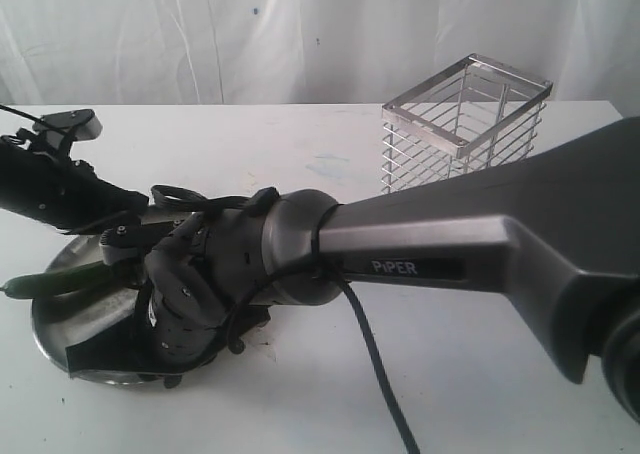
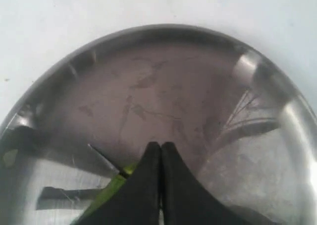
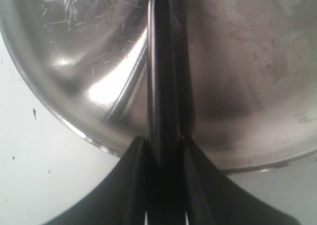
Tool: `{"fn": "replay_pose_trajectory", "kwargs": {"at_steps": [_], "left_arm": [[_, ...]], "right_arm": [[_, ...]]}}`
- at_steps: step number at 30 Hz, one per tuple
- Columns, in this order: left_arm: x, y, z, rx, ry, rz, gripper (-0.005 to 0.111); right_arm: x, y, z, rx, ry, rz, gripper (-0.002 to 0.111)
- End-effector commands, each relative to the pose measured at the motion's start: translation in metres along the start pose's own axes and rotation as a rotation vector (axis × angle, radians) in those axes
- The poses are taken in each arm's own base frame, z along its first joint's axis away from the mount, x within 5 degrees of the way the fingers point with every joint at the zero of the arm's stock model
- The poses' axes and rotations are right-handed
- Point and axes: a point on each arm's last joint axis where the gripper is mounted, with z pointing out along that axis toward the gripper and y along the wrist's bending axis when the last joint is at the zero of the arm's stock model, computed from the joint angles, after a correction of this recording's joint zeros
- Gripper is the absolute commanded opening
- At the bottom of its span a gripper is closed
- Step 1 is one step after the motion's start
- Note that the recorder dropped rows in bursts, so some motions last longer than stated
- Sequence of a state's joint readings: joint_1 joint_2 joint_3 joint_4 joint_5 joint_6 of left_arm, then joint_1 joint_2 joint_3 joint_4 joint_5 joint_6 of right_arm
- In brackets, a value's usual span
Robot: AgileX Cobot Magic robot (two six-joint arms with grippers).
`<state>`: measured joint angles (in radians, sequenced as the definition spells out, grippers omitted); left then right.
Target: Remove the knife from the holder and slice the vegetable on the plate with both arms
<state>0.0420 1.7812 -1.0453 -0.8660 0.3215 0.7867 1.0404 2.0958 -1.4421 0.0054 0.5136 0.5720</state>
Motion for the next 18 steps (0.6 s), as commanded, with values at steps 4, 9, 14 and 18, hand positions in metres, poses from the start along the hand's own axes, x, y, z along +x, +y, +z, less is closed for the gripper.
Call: {"fn": "replay_pose_trajectory", "kwargs": {"at_steps": [4, 9, 14, 18], "left_arm": [[0.002, -0.01, -0.013, 0.031, 0.025, 0.047, 0.002], [0.014, -0.007, -0.01, 0.011, 0.079, 0.022, 0.002], [0.032, -0.004, -0.006, -0.009, 0.13, 0.0, 0.002], [0.036, -0.004, -0.005, -0.003, 0.144, -0.004, 0.002]], "right_arm": [[-0.001, -0.002, 0.0, 0.005, 0.008, -0.016, 0.0], [0.002, -0.003, 0.0, 0.02, 0.032, -0.016, 0.0], [0.004, -0.003, -0.006, 0.025, 0.069, -0.029, 0.0], [0.001, -0.001, -0.016, 0.017, 0.06, -0.046, 0.0]]}}
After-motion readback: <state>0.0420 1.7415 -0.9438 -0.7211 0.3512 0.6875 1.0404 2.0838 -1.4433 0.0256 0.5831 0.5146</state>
